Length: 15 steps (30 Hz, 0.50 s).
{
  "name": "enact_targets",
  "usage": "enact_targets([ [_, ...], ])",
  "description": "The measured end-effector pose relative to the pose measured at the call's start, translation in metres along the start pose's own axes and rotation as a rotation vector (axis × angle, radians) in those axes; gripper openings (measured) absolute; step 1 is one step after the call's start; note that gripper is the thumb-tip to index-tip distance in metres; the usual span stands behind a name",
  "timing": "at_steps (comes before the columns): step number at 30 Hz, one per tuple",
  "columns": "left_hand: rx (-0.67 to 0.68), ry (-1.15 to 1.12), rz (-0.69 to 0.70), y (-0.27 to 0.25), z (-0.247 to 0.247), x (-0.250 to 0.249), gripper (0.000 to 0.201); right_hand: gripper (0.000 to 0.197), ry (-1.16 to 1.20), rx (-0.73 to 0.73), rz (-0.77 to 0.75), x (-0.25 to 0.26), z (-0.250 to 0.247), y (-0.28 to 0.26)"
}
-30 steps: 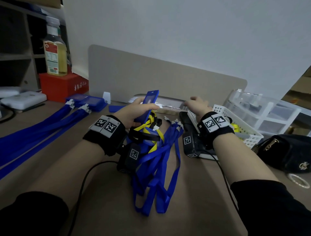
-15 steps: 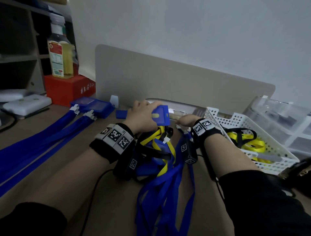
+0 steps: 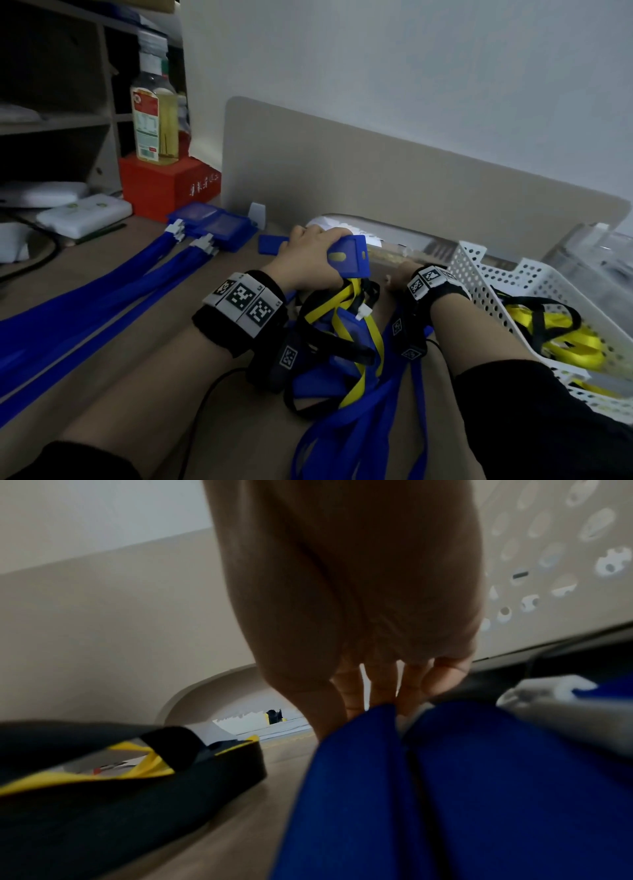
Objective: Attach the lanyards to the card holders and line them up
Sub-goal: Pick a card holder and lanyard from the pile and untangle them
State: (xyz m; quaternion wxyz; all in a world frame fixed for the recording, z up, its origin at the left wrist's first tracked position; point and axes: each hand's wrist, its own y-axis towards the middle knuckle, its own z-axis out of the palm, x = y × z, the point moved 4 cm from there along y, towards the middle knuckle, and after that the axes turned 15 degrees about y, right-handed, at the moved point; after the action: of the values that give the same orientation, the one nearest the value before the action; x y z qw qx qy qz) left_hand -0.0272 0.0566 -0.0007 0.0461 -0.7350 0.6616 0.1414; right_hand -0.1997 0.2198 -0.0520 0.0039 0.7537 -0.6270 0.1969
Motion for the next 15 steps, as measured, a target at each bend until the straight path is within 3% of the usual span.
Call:
enact_targets([
  [3, 0.006, -0.006, -0.02, -0.003, 0.0, -0.001, 0.079, 0.037, 0.096, -0.061, -0.015, 0.002, -0.004, -0.004],
  [7, 0.008, -0.032, -0.002, -0.012, 0.0, -0.009, 0.08, 0.012, 0.315, -0.153, -0.085, 0.009, -0.018, -0.022],
  [12, 0.033, -0.173, -0.008, -0.024, 0.006, -0.016, 0.073, 0.02, 1.005, -0.274, -0.208, 0.011, -0.032, -0.049],
  [15, 0.055, -0.299, -0.027, -0.037, 0.009, -0.026, 0.058, 0.016, 1.367, -0.2, -0.254, 0.015, -0.033, -0.078],
])
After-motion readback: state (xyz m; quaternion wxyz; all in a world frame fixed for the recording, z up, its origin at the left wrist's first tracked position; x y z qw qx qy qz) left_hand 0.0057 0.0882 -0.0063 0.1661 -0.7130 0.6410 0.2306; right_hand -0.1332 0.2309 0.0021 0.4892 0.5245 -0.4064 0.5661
